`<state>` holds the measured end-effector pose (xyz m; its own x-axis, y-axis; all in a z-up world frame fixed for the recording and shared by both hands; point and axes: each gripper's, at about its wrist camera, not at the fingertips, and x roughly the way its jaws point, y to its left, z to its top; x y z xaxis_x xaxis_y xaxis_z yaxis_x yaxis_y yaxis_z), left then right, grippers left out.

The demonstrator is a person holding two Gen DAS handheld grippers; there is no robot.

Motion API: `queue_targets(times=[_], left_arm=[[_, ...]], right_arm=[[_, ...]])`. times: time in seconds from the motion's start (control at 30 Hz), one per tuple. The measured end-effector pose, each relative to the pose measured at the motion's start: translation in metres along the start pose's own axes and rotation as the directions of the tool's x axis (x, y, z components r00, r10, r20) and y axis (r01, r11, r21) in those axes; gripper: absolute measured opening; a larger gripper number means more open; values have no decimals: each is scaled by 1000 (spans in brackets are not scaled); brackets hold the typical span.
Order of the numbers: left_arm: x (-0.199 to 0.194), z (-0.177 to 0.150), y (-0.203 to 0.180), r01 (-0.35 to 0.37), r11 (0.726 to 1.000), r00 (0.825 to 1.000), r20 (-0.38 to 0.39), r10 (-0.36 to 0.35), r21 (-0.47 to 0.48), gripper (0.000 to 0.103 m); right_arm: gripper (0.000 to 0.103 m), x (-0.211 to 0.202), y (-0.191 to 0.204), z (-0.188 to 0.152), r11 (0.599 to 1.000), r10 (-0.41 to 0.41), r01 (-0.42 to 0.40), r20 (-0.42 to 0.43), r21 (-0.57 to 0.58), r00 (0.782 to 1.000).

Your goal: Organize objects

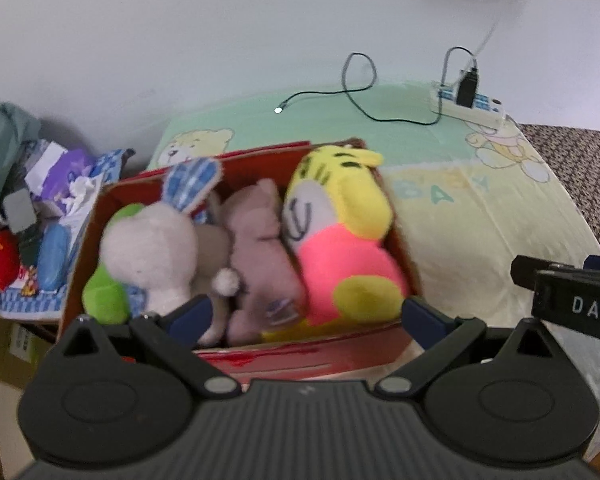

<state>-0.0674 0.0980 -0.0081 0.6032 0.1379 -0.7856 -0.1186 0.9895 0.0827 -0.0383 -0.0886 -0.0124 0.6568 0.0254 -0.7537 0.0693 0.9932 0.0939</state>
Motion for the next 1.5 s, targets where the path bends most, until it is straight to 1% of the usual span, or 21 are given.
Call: queue_targets(times=[0.27, 0.43, 0.7, 0.83, 0.9, 1.1, 1.2, 1.37, 1.43, 1.5], left_arm=[[4, -5, 34, -40, 998, 999, -30, 39, -41, 103], [2, -7, 58, -63, 995, 998, -35, 60, -79, 103], [3, -10, 89, -75, 991, 997, -38, 71, -108, 103], [5, -11, 103, -66, 991, 997, -41, 62, -115, 103], [6, -11, 109, -67, 992, 997, -38, 63, -110, 103], [10, -13, 125, -64, 991, 998, -35, 60, -114, 103], [11, -14, 132, -75, 990, 997, -32, 71, -120, 103], [9, -13, 141, -57, 989, 998, -20, 55, -135, 103], [8, -13, 142, -35, 990, 999, -15, 33, -137, 103], [8, -13, 142, -33, 989, 999, -14, 32, -141, 103]], right_arm=[[79, -4, 31, 5, 998, 42, -42, 12, -46, 999], [79, -5, 52, 7, 995, 64, -62, 14, -78, 998], [80, -9, 84, 9, 991, 78, -74, 31, -110, 996], [81, -9, 100, 8, 990, 69, -65, 35, -123, 997], [83, -7, 107, 8, 990, 63, -58, 39, -129, 997], [84, -4, 122, 8, 991, 52, -46, 45, -129, 998], [84, -2, 128, 7, 991, 52, -47, 42, -124, 998], [84, -3, 137, 8, 990, 61, -54, 52, -130, 997], [85, -3, 139, 8, 989, 65, -57, 55, -133, 996], [85, -2, 140, 9, 989, 70, -62, 52, -135, 996]])
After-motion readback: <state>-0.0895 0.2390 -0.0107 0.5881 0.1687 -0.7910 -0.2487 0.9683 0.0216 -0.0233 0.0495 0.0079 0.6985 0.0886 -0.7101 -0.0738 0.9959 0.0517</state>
